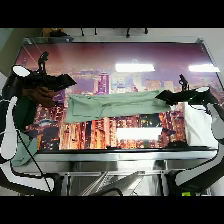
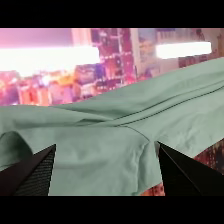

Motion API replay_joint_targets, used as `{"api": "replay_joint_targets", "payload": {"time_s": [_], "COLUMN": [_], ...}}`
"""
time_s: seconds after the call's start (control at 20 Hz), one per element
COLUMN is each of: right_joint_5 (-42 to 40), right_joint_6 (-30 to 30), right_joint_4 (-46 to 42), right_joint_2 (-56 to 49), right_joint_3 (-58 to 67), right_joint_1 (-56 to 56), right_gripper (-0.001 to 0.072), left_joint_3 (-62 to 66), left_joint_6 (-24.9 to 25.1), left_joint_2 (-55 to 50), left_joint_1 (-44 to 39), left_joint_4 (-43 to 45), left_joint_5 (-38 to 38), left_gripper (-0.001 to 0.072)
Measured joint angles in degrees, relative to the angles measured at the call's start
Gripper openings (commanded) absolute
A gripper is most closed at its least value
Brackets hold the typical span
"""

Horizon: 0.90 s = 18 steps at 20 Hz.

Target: Fold the shirts.

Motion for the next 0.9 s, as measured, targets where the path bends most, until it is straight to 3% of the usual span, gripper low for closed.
{"api": "replay_joint_targets", "payload": {"time_s": [0.25,0.55,0.6,0.65,0.7,0.85,0.9], "right_joint_5": [5.86,5.9,6.16,6.69,7.1,8.39,8.83], "right_joint_6": [1.57,1.53,1.53,1.49,1.27,0.37,-0.04], "right_joint_4": [0.63,-2.1,-2.4,-2.45,-2.67,-2.14,-1.51], "right_joint_2": [0.94,-2.34,-3.39,-4.63,-5.77,-8.52,-9.2], "right_joint_3": [7.93,10.84,10.95,11.06,11.13,11.32,11.37], "right_joint_1": [-3.3,-5.42,-5.46,-5.51,-5.55,-5.6,-5.6], "right_gripper": [0.0666,0.0667,0.0666,0.0667,0.0666,0.0666,0.0631], "left_joint_3": [0.35,0.39,0.39,0.39,0.39,0.39,0.39], "left_joint_6": [-0.17,-0.28,-0.42,-0.48,-0.68,-1.29,-1.31], "left_joint_2": [-0.02,-0.02,-0.02,-0.02,-0.02,-0.07,-0.07], "left_joint_1": [-3.02,-7.28,-8.22,-9.07,-9.9,-12.52,-13.49], "left_joint_4": [-0.15,-0.15,-0.15,-0.15,-0.15,-0.22,-0.37], "left_joint_5": [0.46,2.12,2.45,2.67,2.91,3.89,4.24], "left_gripper": [0.0685,0.0681,0.0506,0.0214,0.0009,0.0015,0.0015]}}
